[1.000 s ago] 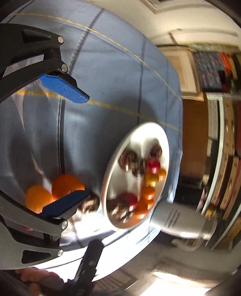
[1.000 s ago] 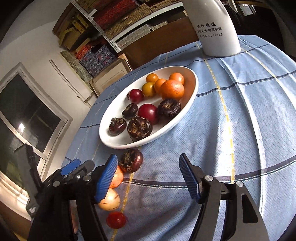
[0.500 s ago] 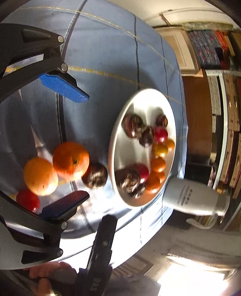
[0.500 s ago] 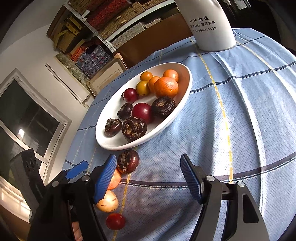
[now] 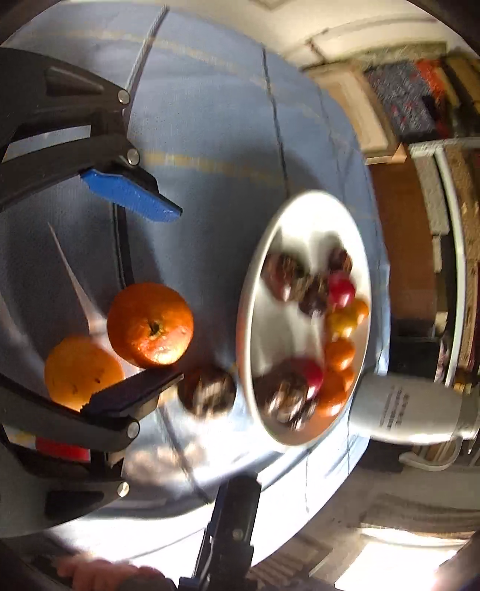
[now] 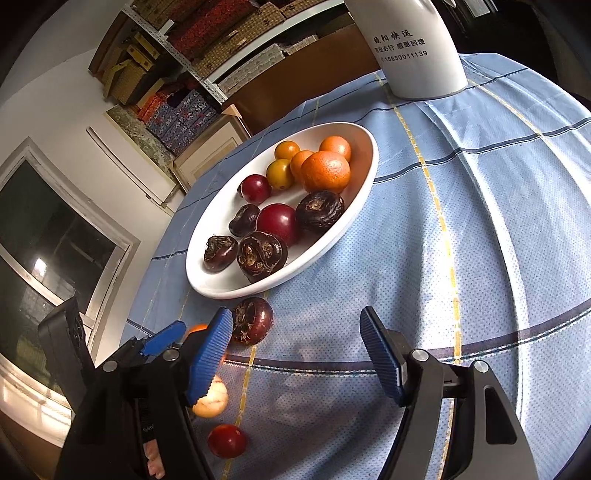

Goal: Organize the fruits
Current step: 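Open both tools over the plate and withdraw toward the remaining fruit, then grasp an orange with the left tool while the right tool grasps a passion fruit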

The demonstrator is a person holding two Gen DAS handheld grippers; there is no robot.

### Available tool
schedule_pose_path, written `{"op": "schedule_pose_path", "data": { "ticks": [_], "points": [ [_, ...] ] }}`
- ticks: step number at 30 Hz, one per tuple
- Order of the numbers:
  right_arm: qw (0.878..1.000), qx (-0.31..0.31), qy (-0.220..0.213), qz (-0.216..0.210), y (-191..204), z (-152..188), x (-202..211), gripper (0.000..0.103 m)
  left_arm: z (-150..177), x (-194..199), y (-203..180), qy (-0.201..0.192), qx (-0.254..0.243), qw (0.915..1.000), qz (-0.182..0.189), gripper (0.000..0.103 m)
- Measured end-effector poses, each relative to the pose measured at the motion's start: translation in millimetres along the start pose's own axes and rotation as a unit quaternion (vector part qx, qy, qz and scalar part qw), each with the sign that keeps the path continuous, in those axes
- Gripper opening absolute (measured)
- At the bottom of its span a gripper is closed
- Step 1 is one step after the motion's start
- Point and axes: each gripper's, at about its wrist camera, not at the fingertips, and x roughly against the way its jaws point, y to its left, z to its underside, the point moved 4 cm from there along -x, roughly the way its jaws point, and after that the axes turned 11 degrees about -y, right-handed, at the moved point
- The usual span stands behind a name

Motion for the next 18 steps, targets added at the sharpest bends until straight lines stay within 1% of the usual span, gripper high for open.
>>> {"op": "schedule_pose_path", "data": {
  "ticks": [1,3,4,6,9,11,12,16,18],
  "points": [
    [1.0,-0.001,-0.001,-0.001,-0.3,-0.3,0.2,0.072,-0.1,0.6,9.7,-0.003,0.003,0.9996,-0.028,0.078],
    [1.0,0.0,-0.001,-0.003,0.5,0.0,0.4,0.072,0.8,-3.5,22.5,0.006,0.017,0.9988,-0.045,0.079],
    [1.0,0.003,-0.001,-0.004,1.8,0.7,0.3,0.072,2.7,-7.2,28.3,0.018,0.036,0.9986,-0.036,0.079],
    [1.0,0.013,0.001,-0.008,5.8,2.5,-0.2,0.072,6.2,-12.1,31.7,0.033,0.051,0.9978,-0.026,0.079],
    [0.999,0.041,0.003,-0.011,16.7,7.1,-2.3,0.072,7.7,-14.4,31.5,0.038,0.046,0.9976,-0.036,0.084],
    [0.998,0.058,0.007,-0.013,25.5,10.3,-5.9,0.072,9.0,-17.2,35.1,0.044,0.054,0.9966,-0.042,0.091],
    [0.998,0.064,0.009,-0.013,29.1,11.4,-8.7,0.072,9.9,-17.4,36.6,0.046,0.06,0.9962,-0.043,0.092],
    [0.994,0.111,0.019,0.012,47.9,17.7,-23.6,0.069,10.6,-18.3,37.8,0.051,0.059,0.9958,-0.048,0.098],
    [0.99,0.134,0.021,0.024,55.6,20.0,-29.7,0.068,11.3,-18.3,38.7,0.053,0.062,0.9955,-0.048,0.099]
  ]
}}
